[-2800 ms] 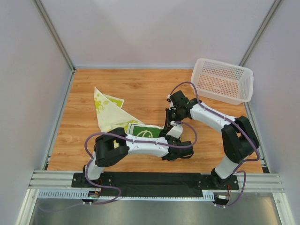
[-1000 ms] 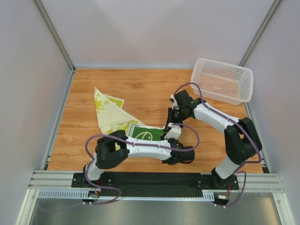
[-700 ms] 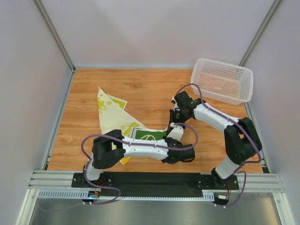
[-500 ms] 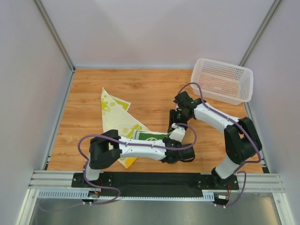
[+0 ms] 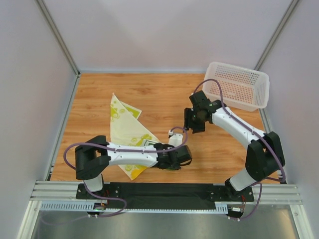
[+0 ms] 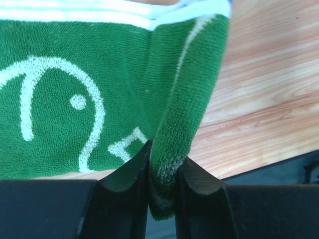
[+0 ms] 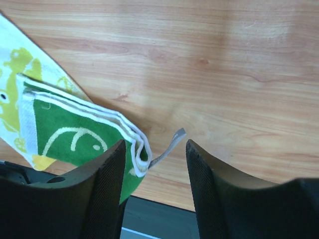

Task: Roll the towels
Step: Roll the towel

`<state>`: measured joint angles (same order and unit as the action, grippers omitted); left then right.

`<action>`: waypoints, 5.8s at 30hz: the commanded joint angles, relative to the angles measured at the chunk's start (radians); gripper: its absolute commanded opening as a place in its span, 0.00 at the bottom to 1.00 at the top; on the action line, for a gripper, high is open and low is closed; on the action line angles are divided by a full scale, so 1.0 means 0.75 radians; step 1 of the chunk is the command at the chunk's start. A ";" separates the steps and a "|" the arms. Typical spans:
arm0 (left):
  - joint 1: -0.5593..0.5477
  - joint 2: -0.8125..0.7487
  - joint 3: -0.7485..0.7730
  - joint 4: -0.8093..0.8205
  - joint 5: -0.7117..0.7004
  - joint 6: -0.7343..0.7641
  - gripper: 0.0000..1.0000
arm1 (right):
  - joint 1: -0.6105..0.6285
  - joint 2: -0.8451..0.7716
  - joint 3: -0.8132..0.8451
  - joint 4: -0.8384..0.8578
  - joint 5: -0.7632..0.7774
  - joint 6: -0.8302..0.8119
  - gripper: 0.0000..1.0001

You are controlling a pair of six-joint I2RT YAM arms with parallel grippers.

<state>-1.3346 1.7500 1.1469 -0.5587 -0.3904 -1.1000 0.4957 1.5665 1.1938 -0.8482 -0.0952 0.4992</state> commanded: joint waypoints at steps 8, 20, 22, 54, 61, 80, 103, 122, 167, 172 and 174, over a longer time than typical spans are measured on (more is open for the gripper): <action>0.100 -0.202 -0.290 0.334 0.277 -0.298 0.29 | -0.004 -0.471 -0.317 0.312 -0.400 0.040 0.08; 0.227 -0.280 -0.613 0.614 0.441 -0.456 0.24 | 0.096 -0.453 -0.647 0.726 -0.638 0.193 0.00; 0.249 -0.280 -0.625 0.630 0.469 -0.460 0.24 | 0.140 -0.426 -0.659 0.781 -0.638 0.214 0.00; 0.266 -0.360 -0.709 0.459 0.455 -0.438 0.53 | 0.225 0.120 -0.747 1.248 -0.597 0.232 0.00; 0.170 -0.329 -0.411 -0.083 0.139 -0.348 0.52 | 0.265 0.159 -0.719 1.221 -0.564 0.202 0.00; 0.010 -0.337 -0.175 -0.061 -0.169 0.066 0.29 | 0.329 0.190 -0.630 1.135 -0.513 0.179 0.00; -0.002 -0.370 -0.683 0.229 0.013 -0.119 0.35 | 0.329 0.204 -0.547 1.010 -0.483 0.140 0.00; 0.018 -0.339 -0.562 0.174 0.048 -0.151 0.37 | 0.249 -0.328 -0.648 0.648 -0.349 0.062 0.52; -0.139 -0.106 -0.218 -0.177 -0.201 0.011 0.71 | 0.345 0.020 -0.428 0.651 -0.487 0.194 0.00; -0.178 -0.034 -0.196 -0.280 -0.285 -0.049 0.67 | 0.345 0.026 -0.401 0.595 -0.523 0.181 0.00; -0.192 -0.026 -0.216 -0.296 -0.322 -0.082 0.66 | 0.343 0.034 -0.395 0.577 -0.568 0.175 0.00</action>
<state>-1.4616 1.7046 0.9970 -0.6594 -0.5922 -1.1179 0.7563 1.6020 0.8520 -0.3702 -0.4744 0.6453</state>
